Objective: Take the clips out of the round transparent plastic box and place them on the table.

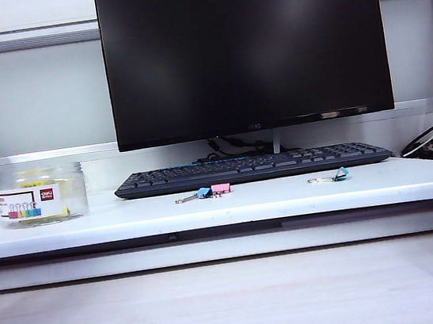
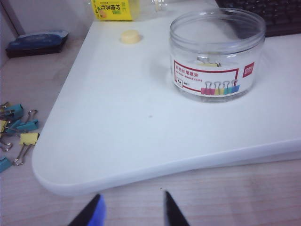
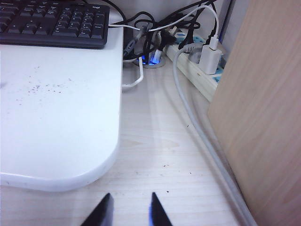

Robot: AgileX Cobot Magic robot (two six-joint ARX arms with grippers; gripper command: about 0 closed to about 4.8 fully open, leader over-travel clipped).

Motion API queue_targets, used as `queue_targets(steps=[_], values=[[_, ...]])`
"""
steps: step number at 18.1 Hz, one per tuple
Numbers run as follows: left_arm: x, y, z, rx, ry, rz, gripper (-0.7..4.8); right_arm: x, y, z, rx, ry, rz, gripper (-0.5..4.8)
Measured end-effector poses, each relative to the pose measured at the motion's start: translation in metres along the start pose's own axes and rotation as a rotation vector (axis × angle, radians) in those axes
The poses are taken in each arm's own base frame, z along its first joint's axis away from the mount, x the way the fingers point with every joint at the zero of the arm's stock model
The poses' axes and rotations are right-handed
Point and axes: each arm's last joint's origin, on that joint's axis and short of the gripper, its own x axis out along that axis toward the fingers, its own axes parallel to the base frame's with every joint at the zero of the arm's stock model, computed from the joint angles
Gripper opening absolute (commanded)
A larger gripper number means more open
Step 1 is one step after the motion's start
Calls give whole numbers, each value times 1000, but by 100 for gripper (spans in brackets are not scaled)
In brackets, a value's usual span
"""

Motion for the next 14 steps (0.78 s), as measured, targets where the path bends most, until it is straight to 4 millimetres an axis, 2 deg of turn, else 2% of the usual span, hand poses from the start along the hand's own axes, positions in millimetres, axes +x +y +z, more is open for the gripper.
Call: queue_targets(steps=[14], values=[[0,0,0,-3,0,-1,175,0,0,0,53,0,0,108]])
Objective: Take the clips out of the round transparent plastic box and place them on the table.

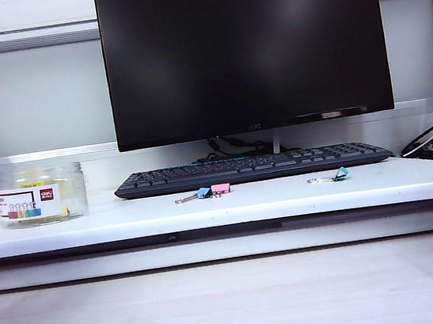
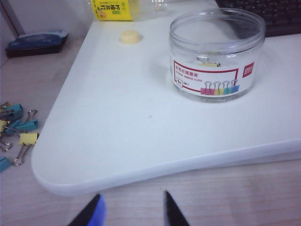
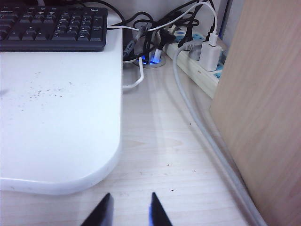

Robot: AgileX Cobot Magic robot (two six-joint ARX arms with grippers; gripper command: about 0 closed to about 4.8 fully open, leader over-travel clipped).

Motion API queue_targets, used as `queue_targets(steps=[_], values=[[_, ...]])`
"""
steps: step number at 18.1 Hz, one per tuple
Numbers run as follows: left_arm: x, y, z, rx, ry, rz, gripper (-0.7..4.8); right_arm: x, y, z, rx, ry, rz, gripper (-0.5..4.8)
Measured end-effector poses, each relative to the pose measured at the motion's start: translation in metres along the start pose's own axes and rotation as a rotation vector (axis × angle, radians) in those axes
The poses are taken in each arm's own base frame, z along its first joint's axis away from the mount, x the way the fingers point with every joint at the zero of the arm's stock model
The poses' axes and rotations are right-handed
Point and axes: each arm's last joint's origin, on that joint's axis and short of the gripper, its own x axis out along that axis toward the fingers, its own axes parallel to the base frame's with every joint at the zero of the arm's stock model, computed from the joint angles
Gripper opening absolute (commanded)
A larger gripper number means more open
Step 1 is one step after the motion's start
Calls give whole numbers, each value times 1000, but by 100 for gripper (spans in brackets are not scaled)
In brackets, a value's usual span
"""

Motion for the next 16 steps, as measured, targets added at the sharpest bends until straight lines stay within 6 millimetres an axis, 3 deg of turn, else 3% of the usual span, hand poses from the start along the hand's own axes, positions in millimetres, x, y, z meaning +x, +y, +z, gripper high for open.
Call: queue_targets(steps=[6,11,16], values=[[0,-1,0,-349,3,-50,176,0,0,0,256,0,0,108],[0,-4,5,-355,-53,-176,182,0,0,0,285,0,2,108],[-13,-2,37,-339,-199,-228,183,0,4,0,288,23,150,108]])
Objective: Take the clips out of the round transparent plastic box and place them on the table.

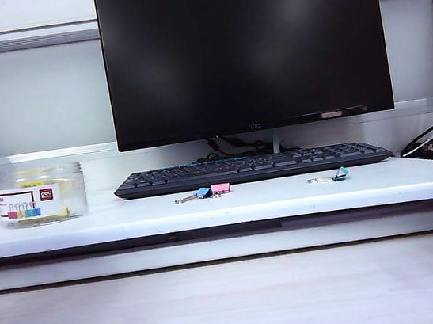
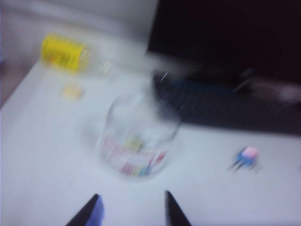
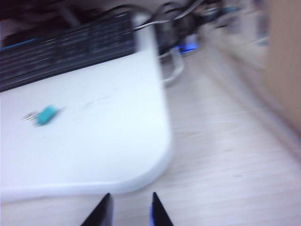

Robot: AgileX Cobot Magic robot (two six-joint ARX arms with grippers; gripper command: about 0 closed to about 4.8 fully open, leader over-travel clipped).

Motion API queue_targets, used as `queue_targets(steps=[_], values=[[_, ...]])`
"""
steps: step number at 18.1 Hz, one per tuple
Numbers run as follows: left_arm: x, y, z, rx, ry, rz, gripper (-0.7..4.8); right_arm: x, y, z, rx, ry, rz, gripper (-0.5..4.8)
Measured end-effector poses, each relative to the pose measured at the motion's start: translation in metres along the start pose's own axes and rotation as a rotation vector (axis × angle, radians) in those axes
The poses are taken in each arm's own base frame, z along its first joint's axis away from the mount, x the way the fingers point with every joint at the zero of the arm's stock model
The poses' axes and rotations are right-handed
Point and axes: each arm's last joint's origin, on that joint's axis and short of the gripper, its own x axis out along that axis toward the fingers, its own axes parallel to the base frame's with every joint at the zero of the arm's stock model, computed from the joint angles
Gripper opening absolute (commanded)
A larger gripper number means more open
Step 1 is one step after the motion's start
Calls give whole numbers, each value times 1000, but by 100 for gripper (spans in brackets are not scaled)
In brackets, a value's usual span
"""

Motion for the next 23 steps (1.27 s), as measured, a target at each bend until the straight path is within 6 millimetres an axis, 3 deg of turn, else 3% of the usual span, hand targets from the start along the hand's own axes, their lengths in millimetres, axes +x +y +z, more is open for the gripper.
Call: queue_targets(steps=[7,8,11,14,17,21,23], values=[[-33,-28,76,79,-227,-113,184,0,4,-1,72,42,152,108],[-39,-34,91,103,-230,-142,184,0,6,0,76,45,189,108],[-34,-37,102,133,-87,-154,185,-1,7,-1,76,54,221,108],[-8,-38,116,164,146,-157,186,-1,7,-1,78,60,248,108],[40,-34,129,155,329,-182,187,-1,8,0,91,64,263,108],[103,-22,127,164,539,-170,186,-1,8,0,94,64,263,108],[122,-19,126,190,576,-175,186,-1,8,0,94,64,263,108]])
